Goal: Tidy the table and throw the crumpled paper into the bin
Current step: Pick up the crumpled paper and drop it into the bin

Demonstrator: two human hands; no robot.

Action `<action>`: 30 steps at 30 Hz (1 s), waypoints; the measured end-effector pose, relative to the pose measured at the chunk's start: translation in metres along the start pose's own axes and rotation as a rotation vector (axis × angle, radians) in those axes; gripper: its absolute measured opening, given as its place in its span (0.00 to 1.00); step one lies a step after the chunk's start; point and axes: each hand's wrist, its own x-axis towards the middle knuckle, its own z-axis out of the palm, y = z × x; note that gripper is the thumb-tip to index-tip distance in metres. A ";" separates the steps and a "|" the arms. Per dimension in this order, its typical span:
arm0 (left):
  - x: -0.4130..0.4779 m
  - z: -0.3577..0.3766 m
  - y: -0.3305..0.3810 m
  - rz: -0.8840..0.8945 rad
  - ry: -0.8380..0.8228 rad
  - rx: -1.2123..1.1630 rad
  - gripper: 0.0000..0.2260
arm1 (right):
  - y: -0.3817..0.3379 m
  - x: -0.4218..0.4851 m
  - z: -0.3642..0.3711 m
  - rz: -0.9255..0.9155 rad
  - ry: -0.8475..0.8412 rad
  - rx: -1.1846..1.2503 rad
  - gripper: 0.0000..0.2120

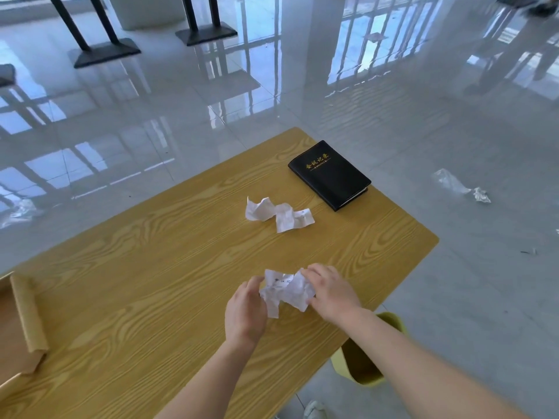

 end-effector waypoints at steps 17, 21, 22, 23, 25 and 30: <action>-0.009 -0.012 -0.004 0.078 0.011 -0.081 0.19 | -0.007 -0.021 0.009 0.071 0.260 0.076 0.08; -0.015 -0.006 0.012 0.126 0.006 -0.080 0.19 | 0.006 -0.043 -0.002 0.071 0.334 0.131 0.08; -0.017 -0.004 0.017 0.140 0.003 -0.082 0.19 | 0.010 -0.049 -0.004 0.073 0.350 0.139 0.08; -0.020 -0.001 0.022 0.153 0.001 -0.084 0.19 | 0.015 -0.054 -0.005 0.080 0.368 0.146 0.08; -0.026 0.006 0.034 0.182 0.004 -0.085 0.19 | 0.027 -0.066 -0.008 0.102 0.404 0.158 0.08; -0.048 0.037 0.074 0.237 0.013 -0.074 0.20 | 0.070 -0.100 -0.011 0.118 0.454 0.198 0.05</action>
